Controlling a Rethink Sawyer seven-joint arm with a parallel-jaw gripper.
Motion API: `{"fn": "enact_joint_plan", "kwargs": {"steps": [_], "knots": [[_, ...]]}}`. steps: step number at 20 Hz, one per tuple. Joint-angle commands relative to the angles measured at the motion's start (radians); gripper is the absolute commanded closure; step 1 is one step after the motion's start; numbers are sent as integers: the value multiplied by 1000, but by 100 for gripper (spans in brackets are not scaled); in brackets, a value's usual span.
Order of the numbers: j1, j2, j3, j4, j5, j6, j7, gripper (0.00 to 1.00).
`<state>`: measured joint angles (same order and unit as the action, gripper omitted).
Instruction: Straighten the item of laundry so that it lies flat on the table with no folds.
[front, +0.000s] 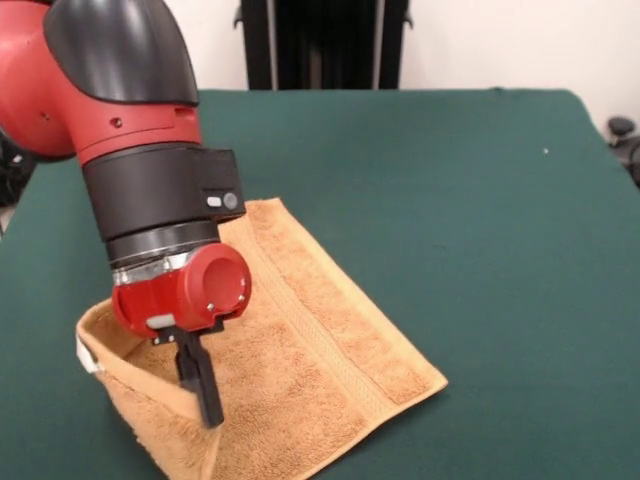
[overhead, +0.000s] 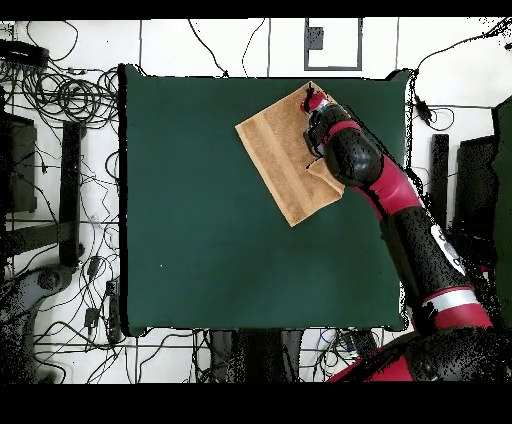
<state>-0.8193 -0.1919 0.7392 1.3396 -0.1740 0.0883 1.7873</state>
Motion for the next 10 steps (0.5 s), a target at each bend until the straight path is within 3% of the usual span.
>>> {"fn": "enact_joint_plan", "kwargs": {"steps": [1,8,10], "knots": [[-6,53,173,-90,-130,-85,-22,100],[-58,120,334,-142,-281,-85,-64,100],[-47,102,298,-159,-307,-78,-61,100]]}}
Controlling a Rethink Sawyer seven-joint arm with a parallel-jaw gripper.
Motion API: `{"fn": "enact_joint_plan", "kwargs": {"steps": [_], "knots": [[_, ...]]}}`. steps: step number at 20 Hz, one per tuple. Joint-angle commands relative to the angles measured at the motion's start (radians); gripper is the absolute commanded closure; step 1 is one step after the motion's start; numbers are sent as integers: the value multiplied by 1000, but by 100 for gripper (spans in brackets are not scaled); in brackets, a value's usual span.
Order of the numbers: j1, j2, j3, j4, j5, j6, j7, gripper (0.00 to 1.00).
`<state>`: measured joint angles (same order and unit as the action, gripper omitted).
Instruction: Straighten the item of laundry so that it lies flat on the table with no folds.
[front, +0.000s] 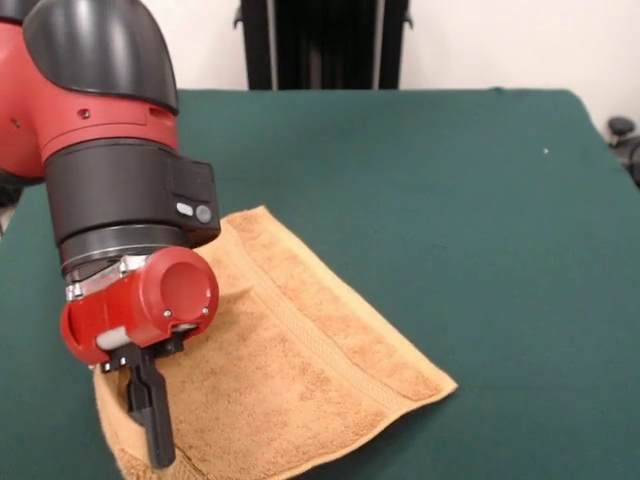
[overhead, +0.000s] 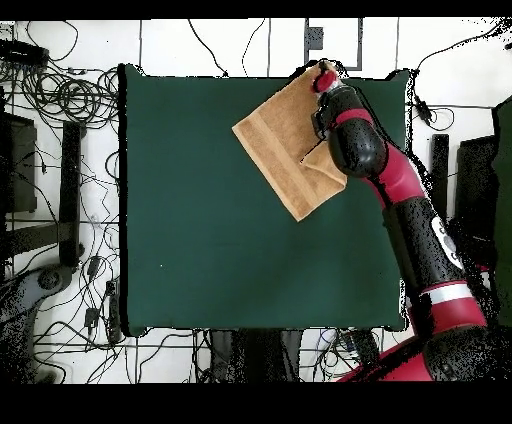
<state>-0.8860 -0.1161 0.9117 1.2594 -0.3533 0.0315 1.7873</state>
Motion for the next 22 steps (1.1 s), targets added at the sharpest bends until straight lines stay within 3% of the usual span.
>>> {"fn": "enact_joint_plan", "kwargs": {"steps": [1,10,22], "knots": [[32,15,89,-91,-132,-8,-58,100],[54,13,-10,-120,-176,83,-44,100],[39,41,39,-146,-224,87,-57,100]]}}
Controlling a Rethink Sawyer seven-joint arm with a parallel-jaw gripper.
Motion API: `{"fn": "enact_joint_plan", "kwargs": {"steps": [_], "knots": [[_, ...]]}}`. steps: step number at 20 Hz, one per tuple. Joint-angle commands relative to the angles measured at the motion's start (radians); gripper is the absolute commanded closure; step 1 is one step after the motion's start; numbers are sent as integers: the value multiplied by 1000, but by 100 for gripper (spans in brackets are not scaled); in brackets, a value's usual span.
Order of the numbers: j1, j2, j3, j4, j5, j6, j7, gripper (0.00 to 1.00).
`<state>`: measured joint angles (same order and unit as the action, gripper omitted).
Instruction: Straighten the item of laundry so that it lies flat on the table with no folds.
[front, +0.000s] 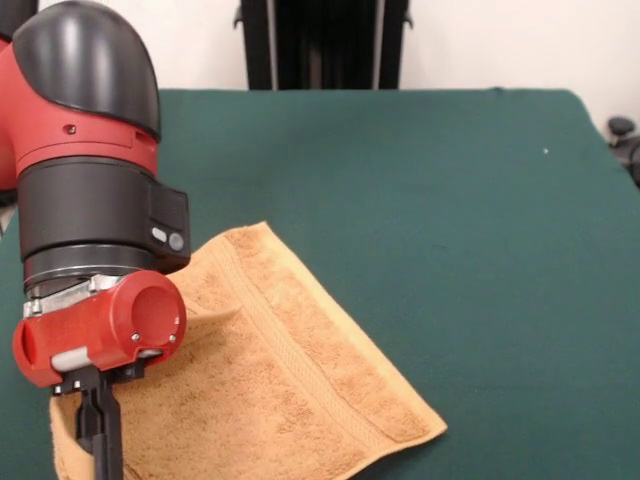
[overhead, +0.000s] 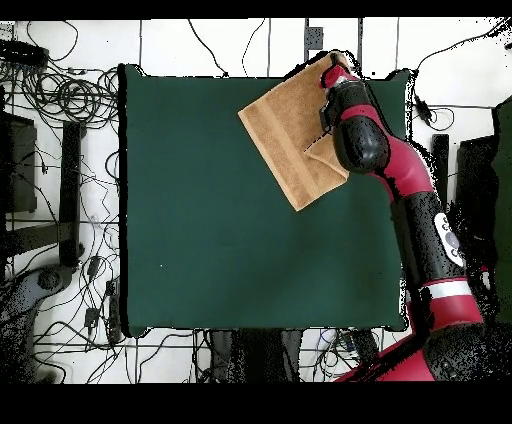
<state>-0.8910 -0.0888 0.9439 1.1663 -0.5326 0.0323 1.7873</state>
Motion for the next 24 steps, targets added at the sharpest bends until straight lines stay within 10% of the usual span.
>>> {"fn": "enact_joint_plan", "kwargs": {"steps": [1,13,14,24], "knots": [[41,16,16,-54,-50,85,-61,100],[34,25,43,-51,-55,104,-67,100],[36,22,38,-52,-56,107,-67,0],[53,-1,-5,-56,-49,122,-47,0]]}}
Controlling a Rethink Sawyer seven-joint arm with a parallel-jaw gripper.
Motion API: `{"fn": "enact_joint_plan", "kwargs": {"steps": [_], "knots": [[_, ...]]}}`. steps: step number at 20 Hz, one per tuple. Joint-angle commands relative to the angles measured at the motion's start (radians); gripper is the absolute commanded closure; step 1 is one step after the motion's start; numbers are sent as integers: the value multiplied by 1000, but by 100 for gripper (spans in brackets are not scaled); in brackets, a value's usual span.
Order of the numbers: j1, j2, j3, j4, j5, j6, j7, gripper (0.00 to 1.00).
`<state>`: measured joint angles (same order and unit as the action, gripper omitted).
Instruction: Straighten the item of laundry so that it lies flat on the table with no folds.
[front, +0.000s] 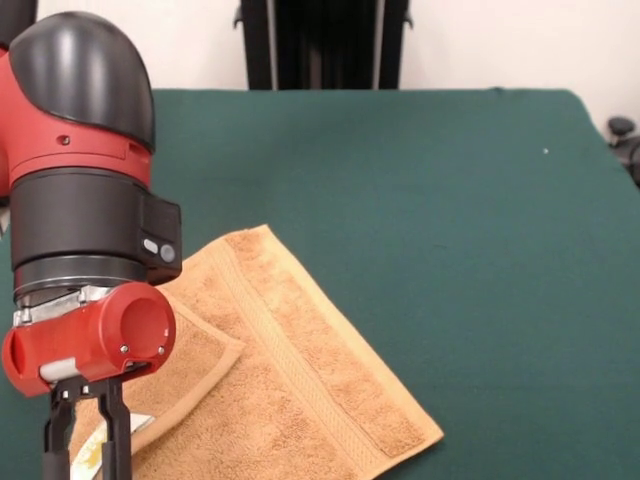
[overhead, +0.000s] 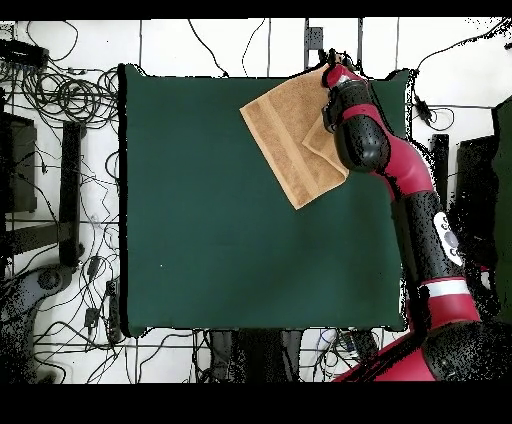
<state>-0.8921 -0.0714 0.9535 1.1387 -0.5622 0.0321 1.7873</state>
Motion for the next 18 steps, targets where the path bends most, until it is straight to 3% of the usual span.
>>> {"fn": "enact_joint_plan", "kwargs": {"steps": [1,4,8,14,18], "knots": [[55,-21,-19,-27,-19,120,-41,0],[57,-44,-37,-2,-3,71,28,0],[51,-120,-85,88,-15,85,39,0],[185,-280,-393,217,90,-23,325,0],[211,-364,-439,341,177,-42,366,0]]}}
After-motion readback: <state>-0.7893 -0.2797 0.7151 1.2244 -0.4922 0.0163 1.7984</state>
